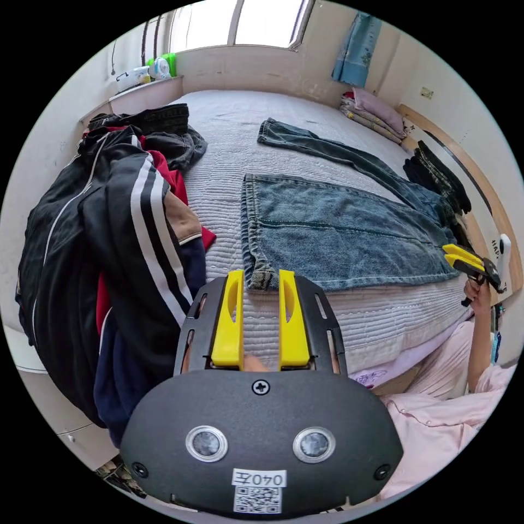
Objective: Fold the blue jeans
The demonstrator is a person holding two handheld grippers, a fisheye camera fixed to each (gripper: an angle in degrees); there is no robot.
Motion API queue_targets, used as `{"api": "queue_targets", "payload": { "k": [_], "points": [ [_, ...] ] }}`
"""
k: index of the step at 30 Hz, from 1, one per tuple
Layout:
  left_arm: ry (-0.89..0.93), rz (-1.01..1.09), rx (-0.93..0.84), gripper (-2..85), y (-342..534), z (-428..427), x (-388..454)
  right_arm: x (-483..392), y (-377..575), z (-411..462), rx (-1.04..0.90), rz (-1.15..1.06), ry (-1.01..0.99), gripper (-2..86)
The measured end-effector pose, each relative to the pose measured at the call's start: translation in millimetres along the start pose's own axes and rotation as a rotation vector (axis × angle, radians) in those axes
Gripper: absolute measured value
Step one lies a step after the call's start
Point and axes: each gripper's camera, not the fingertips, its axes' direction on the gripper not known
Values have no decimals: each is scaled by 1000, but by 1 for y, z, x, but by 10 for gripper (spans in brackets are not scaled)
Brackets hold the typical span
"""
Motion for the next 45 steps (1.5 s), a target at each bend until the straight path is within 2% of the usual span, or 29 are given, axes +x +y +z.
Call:
{"api": "queue_targets", "payload": {
  "k": [3, 6, 11, 16, 24, 29, 32, 36, 41, 43, 45],
  "points": [
    [-34, -59, -75, 64, -7, 21, -5, 11, 31, -21, 59, 85, -49, 91],
    [-52, -101, -103, 62, -10, 29, -5, 11, 55, -27, 77, 86, 33, 92],
    [-118, -70, -120, 24, -14, 31, 10, -21, 67, 19, -39, -118, 237, 121],
    [-76, -73, -55, -12, -15, 9, 14, -59, 78, 69, -153, -361, 489, 115],
    [-19, -70, 18, -14, -8, -31, 24, -51, 79, 107, -181, -344, 503, 106],
    [0, -67, 28, -15, -1, -37, 28, -29, 91, 124, -187, -260, 604, 10],
    [17, -75, 12, -15, 4, -31, 28, -30, 99, 129, -177, -268, 626, -5],
    [-47, -30, 20, -15, 18, -41, 34, -48, 106, 123, -197, -351, 688, -9],
    [-283, 23, 47, -14, 52, -79, 40, -94, 130, 108, -191, -434, 527, -7],
    [-301, -36, 36, -13, 64, -81, 31, -108, 142, 116, -189, -465, 532, -2],
    [-242, -87, -34, -6, 70, -64, 22, -107, 155, 131, -203, -459, 575, 13]
  ]
}}
